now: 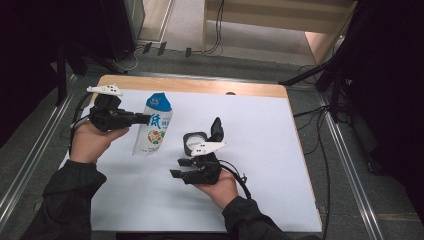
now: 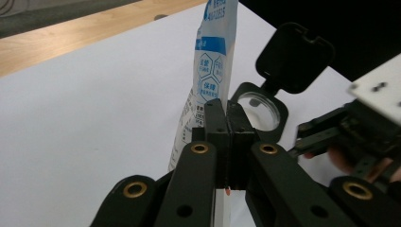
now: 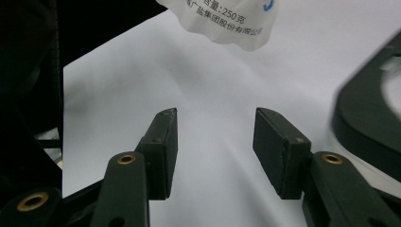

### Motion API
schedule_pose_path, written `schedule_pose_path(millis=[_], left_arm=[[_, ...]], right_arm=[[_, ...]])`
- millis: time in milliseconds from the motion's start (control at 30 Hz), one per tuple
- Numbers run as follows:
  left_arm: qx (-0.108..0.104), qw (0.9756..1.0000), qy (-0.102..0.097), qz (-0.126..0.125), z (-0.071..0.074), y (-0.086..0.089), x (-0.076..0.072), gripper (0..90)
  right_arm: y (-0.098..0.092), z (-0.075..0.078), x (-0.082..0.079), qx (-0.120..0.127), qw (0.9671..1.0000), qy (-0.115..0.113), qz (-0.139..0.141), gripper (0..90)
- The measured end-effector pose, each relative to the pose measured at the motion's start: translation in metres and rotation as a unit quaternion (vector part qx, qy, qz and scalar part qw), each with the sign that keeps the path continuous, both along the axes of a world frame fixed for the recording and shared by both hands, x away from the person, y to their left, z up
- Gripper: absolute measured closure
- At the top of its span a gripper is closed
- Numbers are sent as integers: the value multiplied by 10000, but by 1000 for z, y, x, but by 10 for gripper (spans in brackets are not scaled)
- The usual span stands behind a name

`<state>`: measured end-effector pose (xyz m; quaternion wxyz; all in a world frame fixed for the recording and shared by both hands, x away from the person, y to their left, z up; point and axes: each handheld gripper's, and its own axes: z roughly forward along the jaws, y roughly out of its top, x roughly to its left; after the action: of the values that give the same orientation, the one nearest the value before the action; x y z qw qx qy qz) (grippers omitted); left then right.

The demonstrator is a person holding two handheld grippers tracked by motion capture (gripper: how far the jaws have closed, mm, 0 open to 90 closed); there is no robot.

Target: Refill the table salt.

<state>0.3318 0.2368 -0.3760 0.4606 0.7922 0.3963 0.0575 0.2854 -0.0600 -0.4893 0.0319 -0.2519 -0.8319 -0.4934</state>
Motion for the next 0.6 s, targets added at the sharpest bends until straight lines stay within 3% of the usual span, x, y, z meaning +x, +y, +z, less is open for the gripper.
schedule_pose_path(millis=[233,367,600], left_arm=[[3,9998,-21,187,-7,4,9,900],[-27,9997,-28,239,-9,5,13,900],[-13,9996,-61,289,-13,5,23,900]], right_arm=[[-41,3,-2,-118,9997,28,-198,520],[-60,2,-1,-55,9993,90,-348,511],[-88,9,5,-7,9978,-104,-654,509]])
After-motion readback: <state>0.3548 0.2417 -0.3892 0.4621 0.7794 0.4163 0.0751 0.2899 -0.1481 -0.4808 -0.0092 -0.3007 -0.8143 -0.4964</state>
